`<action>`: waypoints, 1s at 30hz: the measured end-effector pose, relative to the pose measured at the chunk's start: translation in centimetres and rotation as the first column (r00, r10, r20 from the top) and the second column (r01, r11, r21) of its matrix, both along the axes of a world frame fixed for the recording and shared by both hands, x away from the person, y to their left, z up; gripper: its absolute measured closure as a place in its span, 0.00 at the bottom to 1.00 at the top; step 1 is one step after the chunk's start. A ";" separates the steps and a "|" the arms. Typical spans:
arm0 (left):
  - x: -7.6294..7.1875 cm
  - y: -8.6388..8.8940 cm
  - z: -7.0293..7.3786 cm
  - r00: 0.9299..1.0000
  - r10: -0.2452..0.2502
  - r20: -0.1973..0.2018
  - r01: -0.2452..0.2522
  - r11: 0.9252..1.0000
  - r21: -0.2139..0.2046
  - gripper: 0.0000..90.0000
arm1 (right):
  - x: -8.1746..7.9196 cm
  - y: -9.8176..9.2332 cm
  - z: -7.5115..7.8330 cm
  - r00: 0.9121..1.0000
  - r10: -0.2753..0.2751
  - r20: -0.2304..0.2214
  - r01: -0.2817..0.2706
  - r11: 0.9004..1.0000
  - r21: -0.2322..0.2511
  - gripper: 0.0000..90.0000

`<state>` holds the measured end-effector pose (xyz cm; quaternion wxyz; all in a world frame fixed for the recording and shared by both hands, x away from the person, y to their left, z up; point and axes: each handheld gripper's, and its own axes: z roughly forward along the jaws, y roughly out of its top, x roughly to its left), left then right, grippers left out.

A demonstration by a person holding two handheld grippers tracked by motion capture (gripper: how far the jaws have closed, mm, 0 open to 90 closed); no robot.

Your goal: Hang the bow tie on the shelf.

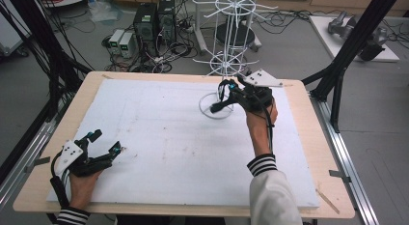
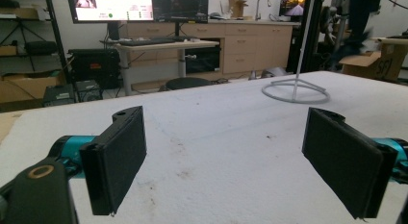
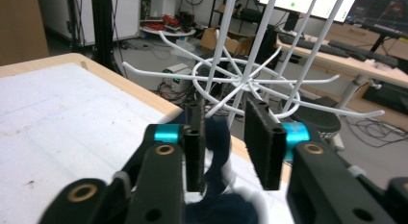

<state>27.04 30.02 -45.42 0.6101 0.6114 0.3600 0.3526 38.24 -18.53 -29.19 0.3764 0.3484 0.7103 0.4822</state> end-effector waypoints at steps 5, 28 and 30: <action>0.0 0.0 0.0 1.000 0.000 -0.003 0.000 1.000 0.002 0.18 | -0.5 0.1 0.3 1.000 -0.004 0.014 0.004 1.000 -0.015 0.66; 0.1 0.0 0.0 1.000 -0.001 -0.010 0.001 1.000 0.010 0.18 | -2.7 -1.3 1.2 0.998 0.020 0.053 -0.022 0.999 0.033 0.12; 0.1 -0.1 0.0 1.000 -0.001 -0.009 0.001 1.000 0.005 0.18 | -3.1 -1.3 1.0 0.998 0.029 0.055 -0.031 0.999 0.033 0.12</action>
